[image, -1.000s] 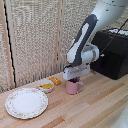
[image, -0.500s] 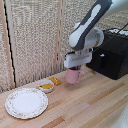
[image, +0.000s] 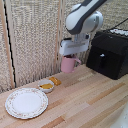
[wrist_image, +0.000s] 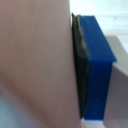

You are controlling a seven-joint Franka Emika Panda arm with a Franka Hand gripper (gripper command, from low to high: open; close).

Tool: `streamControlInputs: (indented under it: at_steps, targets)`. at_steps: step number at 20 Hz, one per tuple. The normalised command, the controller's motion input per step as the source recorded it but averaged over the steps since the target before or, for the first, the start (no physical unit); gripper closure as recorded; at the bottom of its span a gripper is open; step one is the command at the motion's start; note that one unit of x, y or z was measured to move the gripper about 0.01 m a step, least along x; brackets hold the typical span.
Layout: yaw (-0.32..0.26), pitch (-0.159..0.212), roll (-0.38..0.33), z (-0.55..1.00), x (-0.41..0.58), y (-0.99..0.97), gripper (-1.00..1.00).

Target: Please focus on the pink mug and carefully direct your gripper towards it. Gently take hold of the pink mug using your grasping instrument. Exercise caution as you elevate the pink mug off the tabletop. Shift the pink mug so it is above the white platter. With precision, slowly place the pink mug onto the white platter.

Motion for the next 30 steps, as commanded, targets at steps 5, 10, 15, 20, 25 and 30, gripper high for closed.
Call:
streamControlInputs:
  at_steps: [5,10,15,20,25,30]
  targets:
    - [0.0,0.047,0.011,0.3,0.454,0.87,1.0]
    - [0.009,0.029,0.0,0.03,0.323,0.94,1.0]
    - [0.005,0.012,0.0,0.0,0.291,0.96,1.0]
    - [0.013,0.006,-0.022,-0.09,0.42,0.9,1.0]
    - [0.006,0.001,-0.02,-0.22,0.415,0.67,1.0]
    - [0.011,0.0,-0.051,-0.36,0.238,0.31,1.0]
